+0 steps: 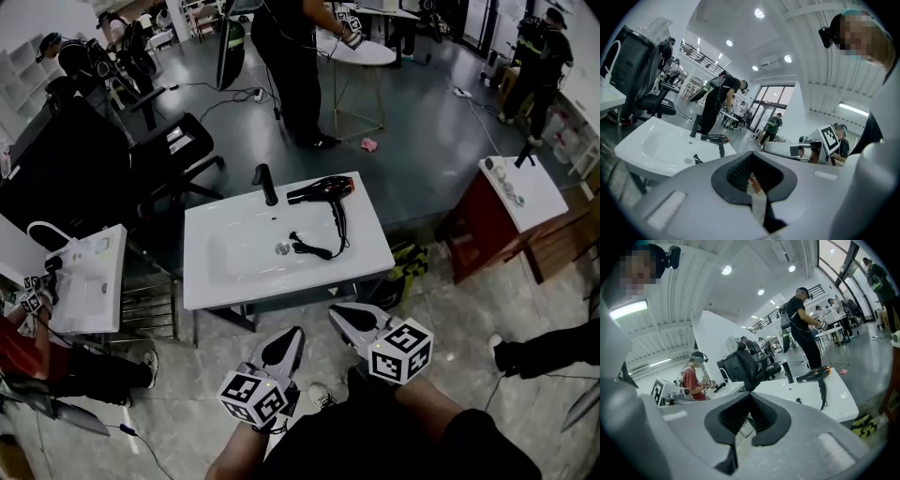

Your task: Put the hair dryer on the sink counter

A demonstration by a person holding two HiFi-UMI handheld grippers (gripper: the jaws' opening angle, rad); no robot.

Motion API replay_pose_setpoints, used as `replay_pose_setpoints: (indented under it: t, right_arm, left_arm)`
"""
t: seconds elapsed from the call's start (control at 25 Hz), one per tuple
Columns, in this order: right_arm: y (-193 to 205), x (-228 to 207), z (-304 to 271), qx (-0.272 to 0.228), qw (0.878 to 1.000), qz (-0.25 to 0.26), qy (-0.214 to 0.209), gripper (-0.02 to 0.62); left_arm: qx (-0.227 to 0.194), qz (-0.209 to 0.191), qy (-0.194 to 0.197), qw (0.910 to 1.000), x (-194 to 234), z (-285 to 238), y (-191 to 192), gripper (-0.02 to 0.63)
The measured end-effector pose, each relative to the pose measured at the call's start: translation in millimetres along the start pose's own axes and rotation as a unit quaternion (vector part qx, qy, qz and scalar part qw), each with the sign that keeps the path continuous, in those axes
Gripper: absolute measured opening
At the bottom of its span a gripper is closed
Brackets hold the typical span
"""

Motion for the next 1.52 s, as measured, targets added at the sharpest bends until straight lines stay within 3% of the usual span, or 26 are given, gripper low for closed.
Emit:
replay_pose_setpoints:
  t: [1.52]
  right_arm:
    - [9.4,4.5,4.2,0.003,1.0,-0.006,-0.011,0.0]
  left_arm:
    - [0.0,-0.002,0.006,1.0,-7.3,-1.0,5.3,0.003]
Point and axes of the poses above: the fingertips, and each gripper's own axes: z backward along the fingers, x to its left, y out of its underside, the point moved 7 cm from there along z, backward along the fingers
